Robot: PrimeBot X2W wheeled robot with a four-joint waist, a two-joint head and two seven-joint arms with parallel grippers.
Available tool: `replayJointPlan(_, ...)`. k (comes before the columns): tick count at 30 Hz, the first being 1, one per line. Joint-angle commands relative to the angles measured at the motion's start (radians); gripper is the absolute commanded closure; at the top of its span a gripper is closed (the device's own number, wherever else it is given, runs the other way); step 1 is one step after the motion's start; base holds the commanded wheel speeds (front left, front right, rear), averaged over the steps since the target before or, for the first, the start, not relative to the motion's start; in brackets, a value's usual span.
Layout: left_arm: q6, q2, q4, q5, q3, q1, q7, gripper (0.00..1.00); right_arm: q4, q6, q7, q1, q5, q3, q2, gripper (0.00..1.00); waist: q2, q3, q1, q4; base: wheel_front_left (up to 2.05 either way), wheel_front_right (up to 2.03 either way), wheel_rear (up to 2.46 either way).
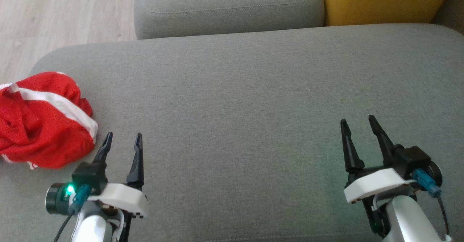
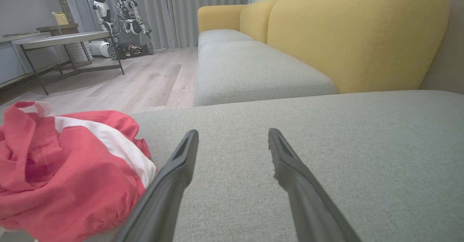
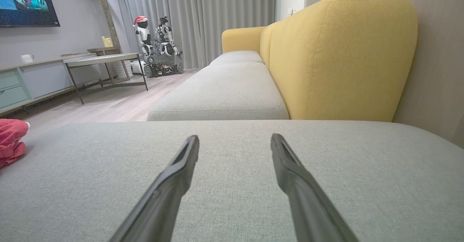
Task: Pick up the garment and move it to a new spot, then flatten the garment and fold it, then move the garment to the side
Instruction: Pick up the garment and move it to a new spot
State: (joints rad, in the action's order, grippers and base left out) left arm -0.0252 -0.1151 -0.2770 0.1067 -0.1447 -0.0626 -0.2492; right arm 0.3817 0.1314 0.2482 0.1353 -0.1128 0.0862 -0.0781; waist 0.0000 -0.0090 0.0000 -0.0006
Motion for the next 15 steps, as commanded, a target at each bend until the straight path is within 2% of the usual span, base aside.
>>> replayJointPlan(1,0.002,-0.004,0.029,-0.012,0.045,-0.03,-0.013,0.0,-0.04,-0.001,0.014,0.044,0.004,0.017,-0.004,0.0,0.0,-0.001,0.0,0.01,0.0,0.0,0.0)
replayJointPlan(9,0.006,0.002,0.027,-0.017,0.06,-0.038,-0.013,0.0,-0.061,-0.001,0.014,0.037,0.006,0.021,-0.005,0.0,0.0,-0.003,0.0,0.085,0.0,0.0,0.0)
replayJointPlan(15,0.008,0.007,0.023,-0.013,0.081,-0.039,-0.013,0.0,-0.073,-0.001,0.014,0.033,0.003,0.032,-0.004,0.0,0.0,-0.001,0.0,0.185,0.0,0.0,0.0)
